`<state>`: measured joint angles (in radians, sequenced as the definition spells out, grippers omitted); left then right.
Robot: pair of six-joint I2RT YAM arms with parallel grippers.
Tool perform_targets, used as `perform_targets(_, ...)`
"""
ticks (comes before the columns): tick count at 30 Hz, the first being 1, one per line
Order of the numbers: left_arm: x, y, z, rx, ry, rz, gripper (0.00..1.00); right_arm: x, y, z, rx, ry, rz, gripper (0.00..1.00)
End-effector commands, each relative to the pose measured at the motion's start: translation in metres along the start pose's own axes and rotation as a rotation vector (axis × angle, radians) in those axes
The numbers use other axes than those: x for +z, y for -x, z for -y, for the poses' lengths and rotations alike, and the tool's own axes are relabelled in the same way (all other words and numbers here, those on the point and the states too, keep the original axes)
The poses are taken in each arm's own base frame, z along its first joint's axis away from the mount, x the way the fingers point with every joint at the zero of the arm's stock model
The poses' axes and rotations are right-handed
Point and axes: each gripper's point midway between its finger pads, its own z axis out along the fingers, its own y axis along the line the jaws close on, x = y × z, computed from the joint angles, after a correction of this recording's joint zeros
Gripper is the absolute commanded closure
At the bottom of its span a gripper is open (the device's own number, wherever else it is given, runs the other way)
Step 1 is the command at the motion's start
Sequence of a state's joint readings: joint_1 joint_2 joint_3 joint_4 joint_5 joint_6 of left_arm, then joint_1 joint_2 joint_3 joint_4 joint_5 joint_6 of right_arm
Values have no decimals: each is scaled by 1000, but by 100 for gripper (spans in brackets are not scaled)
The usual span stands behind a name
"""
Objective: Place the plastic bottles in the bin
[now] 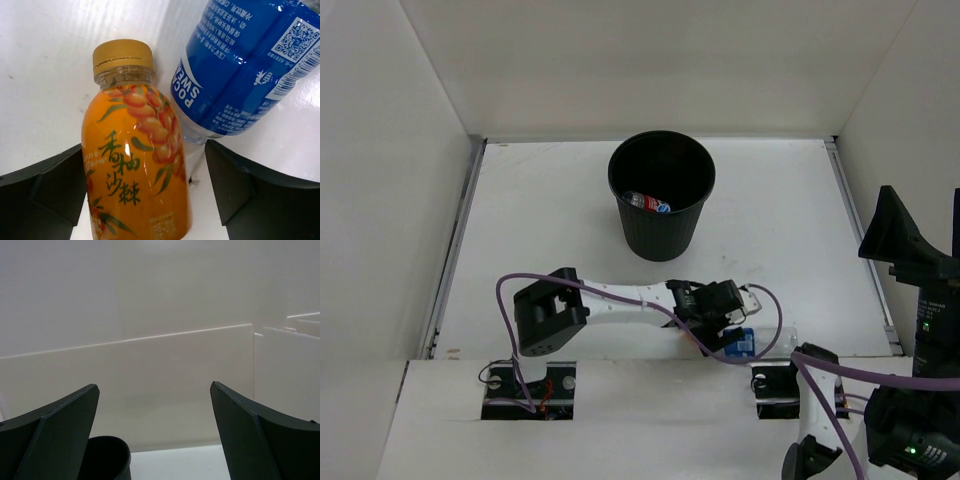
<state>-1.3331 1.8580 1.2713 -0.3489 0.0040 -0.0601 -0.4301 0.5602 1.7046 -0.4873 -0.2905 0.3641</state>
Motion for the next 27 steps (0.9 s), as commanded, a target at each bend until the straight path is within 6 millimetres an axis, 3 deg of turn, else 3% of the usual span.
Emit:
perform_targets(1,7,-2,-16,35,46,2,21,-2,5,-6,23,26,11,1)
perform_targets(5,3,4,-15,49,37,9,60,-1,5,-6,27,33,12,1)
perform_targets(9,-6,16,-5,80,9,28,84,4,-1,-2,33,26,1,1)
perform_targets(13,-16,26,9,107,-36,51,93,6,-6,1,36,27,-4,1)
perform_targets(20,-43,44,24,156,-117,82,98,12,-21,9,43,14,-26,2)
perform_targets(27,-63,62,20,202,-119,130,100,14,-37,16,51,2,-52,2)
